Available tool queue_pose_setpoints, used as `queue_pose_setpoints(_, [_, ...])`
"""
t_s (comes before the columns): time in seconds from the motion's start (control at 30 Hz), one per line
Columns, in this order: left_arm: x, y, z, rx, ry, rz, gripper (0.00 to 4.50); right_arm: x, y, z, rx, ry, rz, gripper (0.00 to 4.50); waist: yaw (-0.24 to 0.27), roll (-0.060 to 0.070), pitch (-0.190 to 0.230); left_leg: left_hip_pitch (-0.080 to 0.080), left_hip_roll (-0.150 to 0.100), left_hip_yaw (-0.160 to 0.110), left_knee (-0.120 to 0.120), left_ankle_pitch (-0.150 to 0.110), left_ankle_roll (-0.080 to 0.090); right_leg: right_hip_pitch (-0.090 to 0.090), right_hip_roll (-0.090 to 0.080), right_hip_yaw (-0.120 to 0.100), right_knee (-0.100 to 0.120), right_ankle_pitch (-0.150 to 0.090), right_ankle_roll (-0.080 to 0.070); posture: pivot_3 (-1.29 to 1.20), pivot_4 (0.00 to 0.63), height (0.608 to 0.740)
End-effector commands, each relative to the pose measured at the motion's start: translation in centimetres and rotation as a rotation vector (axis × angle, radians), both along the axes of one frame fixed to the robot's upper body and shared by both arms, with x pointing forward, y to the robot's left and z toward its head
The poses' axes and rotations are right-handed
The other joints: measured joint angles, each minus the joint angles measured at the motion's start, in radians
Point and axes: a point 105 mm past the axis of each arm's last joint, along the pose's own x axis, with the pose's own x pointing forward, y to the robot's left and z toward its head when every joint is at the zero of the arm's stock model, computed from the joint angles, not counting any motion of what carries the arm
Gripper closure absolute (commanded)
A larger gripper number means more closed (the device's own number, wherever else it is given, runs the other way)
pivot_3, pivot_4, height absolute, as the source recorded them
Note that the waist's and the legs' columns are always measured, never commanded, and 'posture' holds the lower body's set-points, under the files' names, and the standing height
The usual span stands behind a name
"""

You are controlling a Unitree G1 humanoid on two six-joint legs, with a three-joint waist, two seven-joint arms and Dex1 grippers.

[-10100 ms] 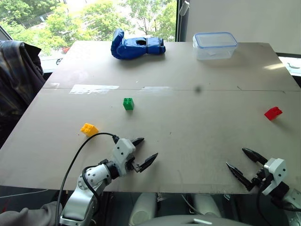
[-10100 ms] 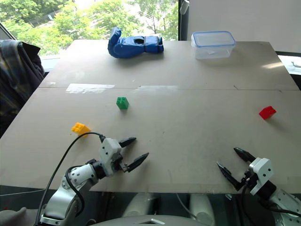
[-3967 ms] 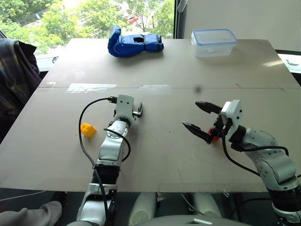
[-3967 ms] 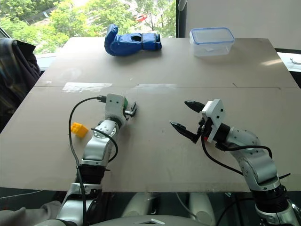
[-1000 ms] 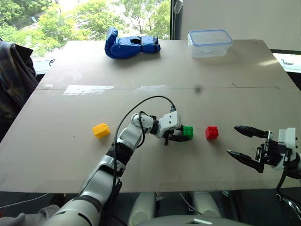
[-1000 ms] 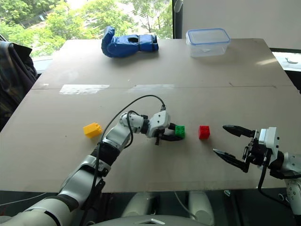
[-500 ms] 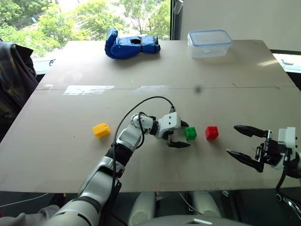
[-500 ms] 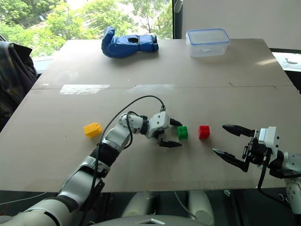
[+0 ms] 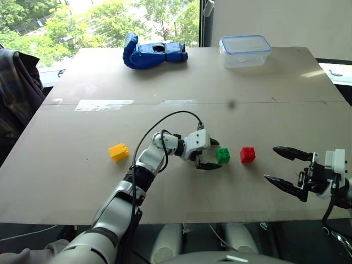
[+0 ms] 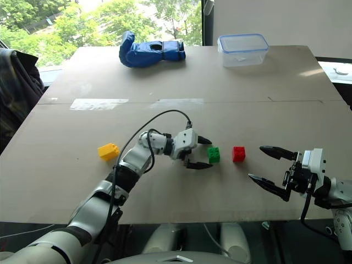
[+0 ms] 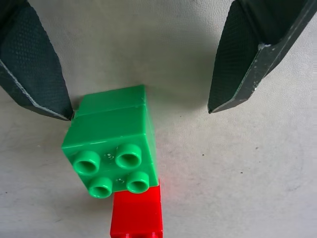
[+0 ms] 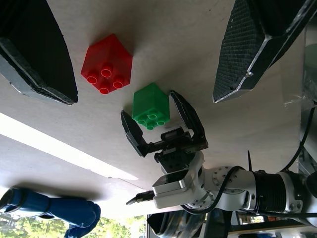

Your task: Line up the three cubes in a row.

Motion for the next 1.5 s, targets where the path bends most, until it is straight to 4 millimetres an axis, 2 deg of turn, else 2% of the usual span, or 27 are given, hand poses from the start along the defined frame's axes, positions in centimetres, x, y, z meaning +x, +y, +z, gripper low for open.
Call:
queue_pose_setpoints(0.03, [1.0, 0.7, 0.0, 0.013, -0.023, 0.061, 0.08, -0.1, 0.0, 0.6, 0.006, -0.036, 0.007, 0.0, 0.0, 0.0, 0.0, 0.0, 0.0, 0.0, 0.0, 0.0, 0.0, 0.0, 0.0, 0.0, 0.0, 0.0, 0.0, 0.0, 0.15, 0.74])
queue_pose_setpoints(0.27, [1.1, 1.1, -0.3, 0.03, -0.02, 0.063, 0.08, 0.0, 0.0, 0.5, 0.003, -0.037, 0.01, 0.0, -0.001, 0.0, 0.0, 0.0, 0.0, 0.0, 0.0, 0.0, 0.0, 0.0, 0.0, 0.0, 0.0, 0.0, 0.0, 0.0, 0.15, 0.74])
queue_pose_setpoints(0.5, [-0.2, 1.1, -0.4, 0.026, -0.014, 0.009, 0.08, 0.1, 0.2, 0.7, 0.004, -0.038, 0.021, 0.0, -0.003, 0.0, 0.0, 0.0, 0.0, 0.0, 0.0, 0.0, 0.0, 0.0, 0.0, 0.0, 0.0, 0.0, 0.0, 0.0, 0.15, 0.74])
queue_pose_setpoints(0.7, [-1.5, 2.5, 2.3, -0.068, -0.032, -0.022, 0.08, 0.0, 0.4, 0.8, 0.008, -0.038, 0.033, 0.0, -0.003, 0.0, 0.0, 0.0, 0.001, 0.0, 0.0, 0.0, 0.0, 0.0, 0.0, 0.0, 0.0, 0.0, 0.0, 0.0, 0.15, 0.74])
queue_pose_setpoints(0.87, [-2.4, 5.8, 6.0, -0.119, -0.063, 0.025, 0.08, 0.2, 0.7, 1.4, 0.015, -0.05, 0.05, 0.0, -0.001, 0.001, 0.0, -0.001, 0.004, -0.001, 0.0, 0.0, 0.0, 0.0, 0.0, 0.0, 0.0, 0.0, 0.0, 0.0, 0.15, 0.74])
queue_pose_setpoints(0.93, [-1.8, 7.7, 7.9, -0.134, -0.103, 0.14, 0.08, 0.3, 1.3, 1.8, 0.027, -0.058, 0.07, 0.0, -0.001, 0.001, 0.0, 0.0, 0.004, 0.0, 0.0, 0.0, 0.0, 0.0, 0.0, 0.0, 0.0, 0.0, 0.0, 0.0, 0.15, 0.74])
queue_pose_setpoints(1.03, [-1.8, 12.1, 9.9, -0.079, -0.085, 0.272, 0.08, 0.4, 2.4, 2.5, 0.05, -0.055, 0.108, 0.0, -0.001, 0.001, 0.001, -0.001, 0.004, -0.001, 0.0, 0.0, 0.0, 0.0, 0.0, 0.0, -0.001, 0.0, 0.0, 0.0, 0.15, 0.74])
queue_pose_setpoints(1.13, [-2.9, 20.5, 10.1, 0.263, -0.006, 0.397, 0.08, 0.9, 3.5, 2.7, 0.057, -0.052, 0.162, 0.0, -0.019, -0.001, 0.003, -0.001, 0.006, -0.001, 0.0, 0.0, 0.0, -0.001, 0.001, 0.0, 0.0, 0.0, 0.0, 0.0, 0.15, 0.74])
queue_pose_setpoints(1.2, [-3.8, 23.5, 10.8, 0.414, 0.03, 0.433, 0.08, 1.2, 3.9, 2.7, 0.061, -0.049, 0.184, 0.0, -0.028, -0.001, 0.005, 0.0, 0.007, 0.0, -0.002, 0.0, 0.0, -0.002, 0.004, 0.0, -0.001, 0.0, -0.001, 0.0, 0.15, 0.74])
queue_pose_setpoints(1.37, [-3.8, 26.0, 12.5, 0.601, 0.038, 0.45, 0.08, 1.6, 4.4, 2.6, 0.064, -0.044, 0.22, 0.0, 0.007, 0.001, 0.006, -0.001, 0.005, 0.0, -0.003, -0.001, 0.001, -0.001, 0.001, -0.001, -0.002, 0.0, 0.0, 0.0, 0.15, 0.74])
queue_pose_setpoints(1.5, [-3.3, 25.8, 11.2, 0.656, 0.099, 0.433, 0.08, 1.3, 5.1, 2.3, 0.059, -0.016, 0.248, 0.0, 0.004, 0.001, 0.006, -0.003, 0.002, 0.0, -0.003, -0.001, 0.001, -0.002, 0.002, -0.003, -0.002, 0.0, 0.0, 0.0, 0.15, 0.74])
